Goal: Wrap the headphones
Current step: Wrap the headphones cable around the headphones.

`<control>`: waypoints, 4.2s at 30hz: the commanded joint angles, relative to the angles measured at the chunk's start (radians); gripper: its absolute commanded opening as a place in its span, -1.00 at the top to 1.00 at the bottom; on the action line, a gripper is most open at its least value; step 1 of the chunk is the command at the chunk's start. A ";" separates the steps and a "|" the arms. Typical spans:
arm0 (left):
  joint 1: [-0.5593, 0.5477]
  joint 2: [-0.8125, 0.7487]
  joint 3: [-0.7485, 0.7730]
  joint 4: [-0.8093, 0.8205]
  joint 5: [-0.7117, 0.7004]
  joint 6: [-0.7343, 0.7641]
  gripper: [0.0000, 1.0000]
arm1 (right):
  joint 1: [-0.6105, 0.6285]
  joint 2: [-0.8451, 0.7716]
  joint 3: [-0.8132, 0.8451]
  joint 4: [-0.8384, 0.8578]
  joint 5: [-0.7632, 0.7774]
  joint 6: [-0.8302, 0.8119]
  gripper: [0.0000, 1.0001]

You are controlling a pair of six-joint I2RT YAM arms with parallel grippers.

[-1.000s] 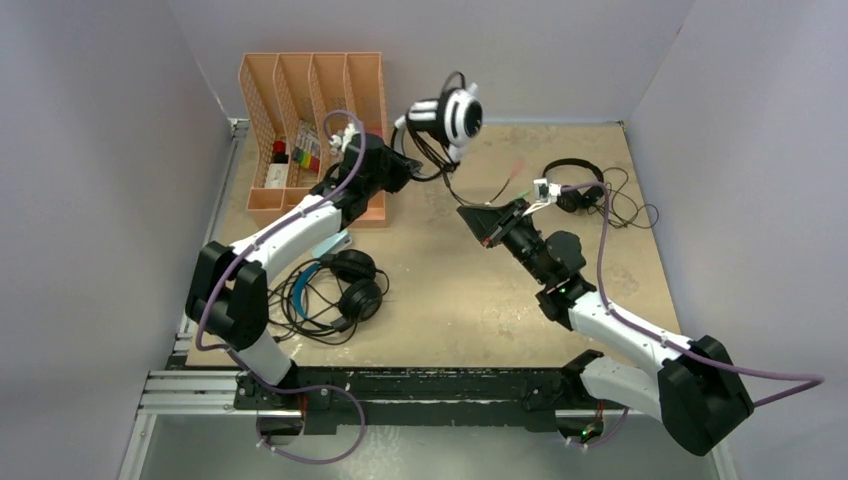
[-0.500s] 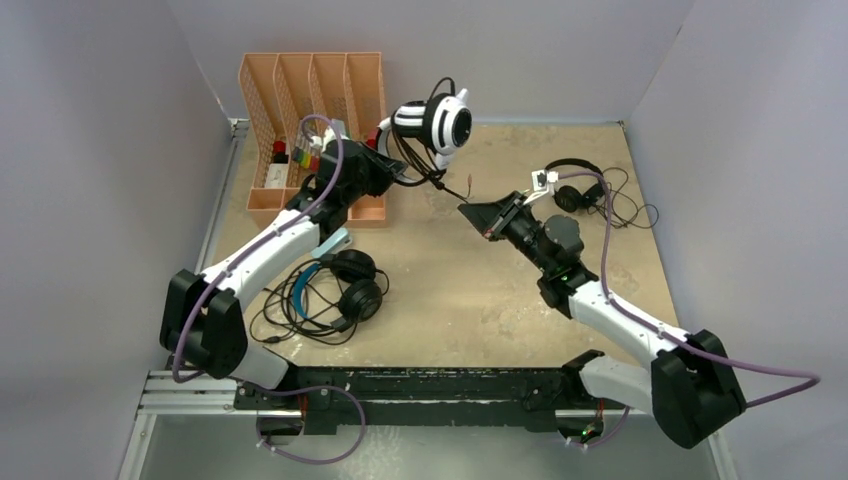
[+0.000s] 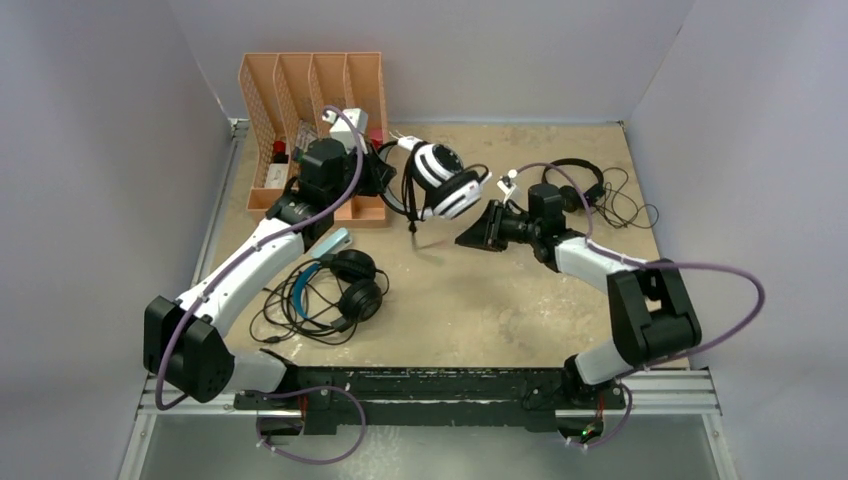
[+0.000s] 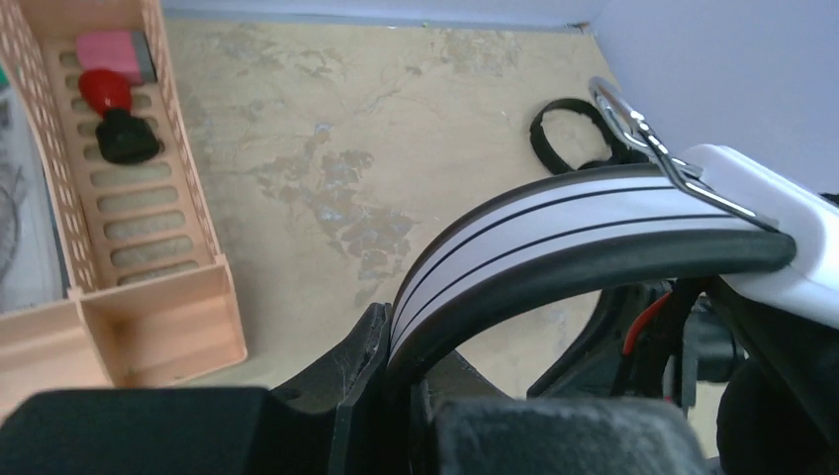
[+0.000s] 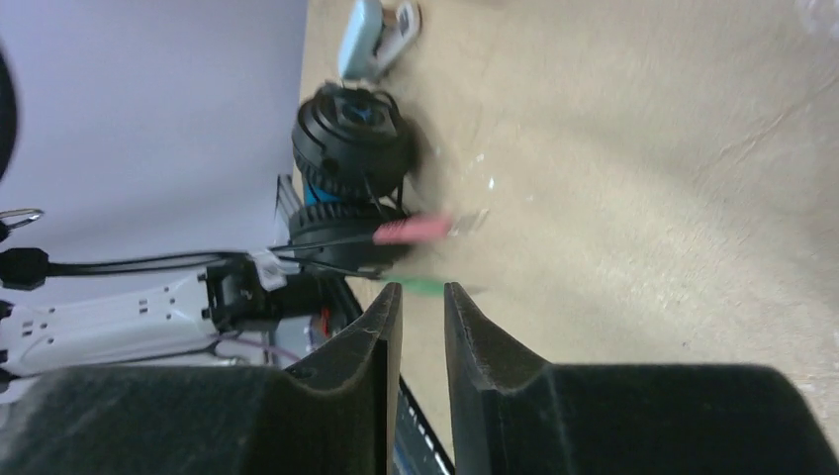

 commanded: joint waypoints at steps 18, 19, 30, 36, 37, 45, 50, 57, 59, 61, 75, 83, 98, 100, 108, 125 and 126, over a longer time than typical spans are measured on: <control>0.002 -0.087 0.113 0.066 -0.384 0.062 1.00 | 0.094 0.271 -0.163 1.018 0.059 0.995 -0.95; 0.002 -0.088 0.107 0.102 -0.400 0.064 1.00 | 0.098 0.286 -0.164 1.032 0.082 1.026 -0.97; 0.001 -0.074 0.083 0.350 -0.439 0.065 1.00 | 0.192 0.277 -0.090 1.027 0.200 1.149 -0.98; 0.000 -0.052 0.096 0.431 -0.479 0.038 1.00 | 0.199 0.169 -0.138 0.922 0.279 1.121 -0.78; 0.000 -0.049 0.087 0.450 -0.479 0.032 1.00 | 0.202 0.147 -0.144 0.882 0.296 1.124 -0.76; 0.000 -0.038 0.020 0.570 -0.489 0.005 1.00 | 0.266 -0.012 -0.022 0.335 0.386 1.229 -0.91; -0.002 -0.031 0.007 0.602 -0.486 0.005 1.00 | 0.297 -0.031 0.022 0.254 0.453 1.305 -0.96; -0.011 -0.031 -0.022 0.646 -0.482 0.014 1.00 | 0.348 0.058 0.134 0.241 0.426 1.371 -0.97; -0.015 -0.031 -0.028 0.652 -0.483 0.025 1.00 | 0.363 0.069 0.158 0.231 0.438 1.380 -0.97; -0.017 -0.032 -0.032 0.660 -0.486 0.029 1.00 | 0.373 0.082 0.177 0.231 0.451 1.395 -0.97; -0.046 -0.057 -0.066 0.688 -0.503 0.057 1.00 | 0.388 0.205 0.239 0.340 0.474 1.510 -0.66; -0.062 -0.057 -0.066 0.689 -0.512 0.061 1.00 | 0.409 0.229 0.249 0.366 0.467 1.525 -0.61; -0.070 -0.108 -0.060 0.615 -0.507 -0.003 1.00 | 0.412 0.234 0.161 0.468 0.490 1.506 0.55; -0.065 -0.135 -0.048 0.544 -0.458 -0.046 1.00 | 0.404 0.217 0.092 0.529 0.510 1.471 1.00; 0.032 -0.235 -0.142 0.551 -0.100 -0.297 1.00 | 0.302 0.004 -0.105 0.591 0.543 0.958 1.00; 0.066 -0.150 -0.152 0.342 0.430 -0.462 1.00 | 0.177 -0.390 0.149 -0.001 0.364 -0.041 1.00; 0.067 -0.155 -0.158 0.344 0.433 -0.465 1.00 | 0.177 -0.394 0.159 -0.006 0.342 -0.038 1.00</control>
